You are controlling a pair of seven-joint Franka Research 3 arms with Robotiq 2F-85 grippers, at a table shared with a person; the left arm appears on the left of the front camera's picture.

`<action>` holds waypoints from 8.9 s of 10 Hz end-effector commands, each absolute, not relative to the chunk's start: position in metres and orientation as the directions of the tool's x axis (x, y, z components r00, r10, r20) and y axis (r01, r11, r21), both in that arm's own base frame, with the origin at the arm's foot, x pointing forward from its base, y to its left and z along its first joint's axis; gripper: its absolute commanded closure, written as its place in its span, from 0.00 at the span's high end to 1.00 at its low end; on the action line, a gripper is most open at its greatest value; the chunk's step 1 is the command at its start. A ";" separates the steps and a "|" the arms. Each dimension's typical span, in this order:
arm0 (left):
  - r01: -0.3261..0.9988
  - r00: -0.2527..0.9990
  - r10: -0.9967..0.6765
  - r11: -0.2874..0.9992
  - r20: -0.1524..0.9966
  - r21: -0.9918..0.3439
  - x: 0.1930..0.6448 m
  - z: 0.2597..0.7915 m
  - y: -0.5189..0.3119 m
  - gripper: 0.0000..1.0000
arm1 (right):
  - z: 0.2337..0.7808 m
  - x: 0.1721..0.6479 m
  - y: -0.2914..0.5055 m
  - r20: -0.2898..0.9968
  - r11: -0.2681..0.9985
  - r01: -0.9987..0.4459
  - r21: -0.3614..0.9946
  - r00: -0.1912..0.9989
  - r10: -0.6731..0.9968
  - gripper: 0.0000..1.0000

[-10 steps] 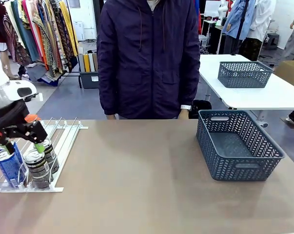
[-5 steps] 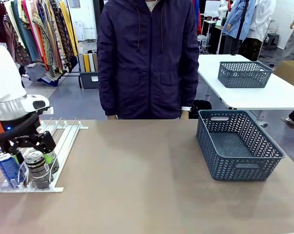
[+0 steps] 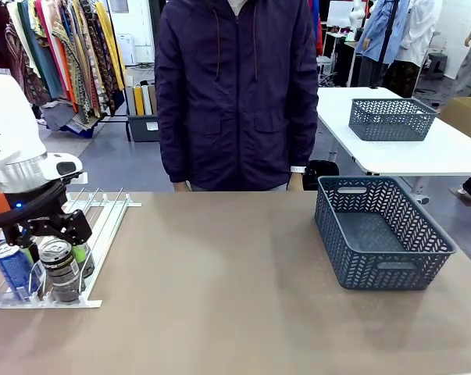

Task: Retrieve and store the cans from the dispenser.
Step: Pick up one can from the Automatic Can Dispenser and place it in the middle of the table, then pick up the last remaining can from one row of the Automatic Can Dispenser and place it in the middle of the table.

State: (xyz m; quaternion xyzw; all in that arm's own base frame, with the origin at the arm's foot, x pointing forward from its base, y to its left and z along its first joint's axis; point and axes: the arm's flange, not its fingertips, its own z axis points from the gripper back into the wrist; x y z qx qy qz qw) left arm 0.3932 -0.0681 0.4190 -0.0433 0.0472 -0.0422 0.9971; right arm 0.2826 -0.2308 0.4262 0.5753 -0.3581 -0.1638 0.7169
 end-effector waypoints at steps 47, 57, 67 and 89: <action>0.502 0.863 -0.500 0.865 0.074 0.001 0.445 0.420 -0.420 0.57 | 0.431 0.283 -0.231 0.314 0.266 -0.179 0.947 0.686 -0.656 1.00; 0.322 0.925 -0.187 0.847 0.329 -0.424 0.389 0.603 -0.157 1.00 | 0.431 0.283 -0.231 0.314 0.266 -0.179 0.947 0.686 -0.656 1.00; 0.015 0.844 0.494 0.366 0.208 -0.931 0.304 0.509 0.172 1.00 | 0.431 0.283 -0.231 0.314 0.266 -0.179 0.947 0.686 -0.656 1.00; 0.003 0.996 0.009 0.991 0.092 -0.132 0.362 0.533 -0.058 1.00 | 0.431 0.283 -0.231 0.314 0.266 -0.179 0.947 0.686 -0.656 1.00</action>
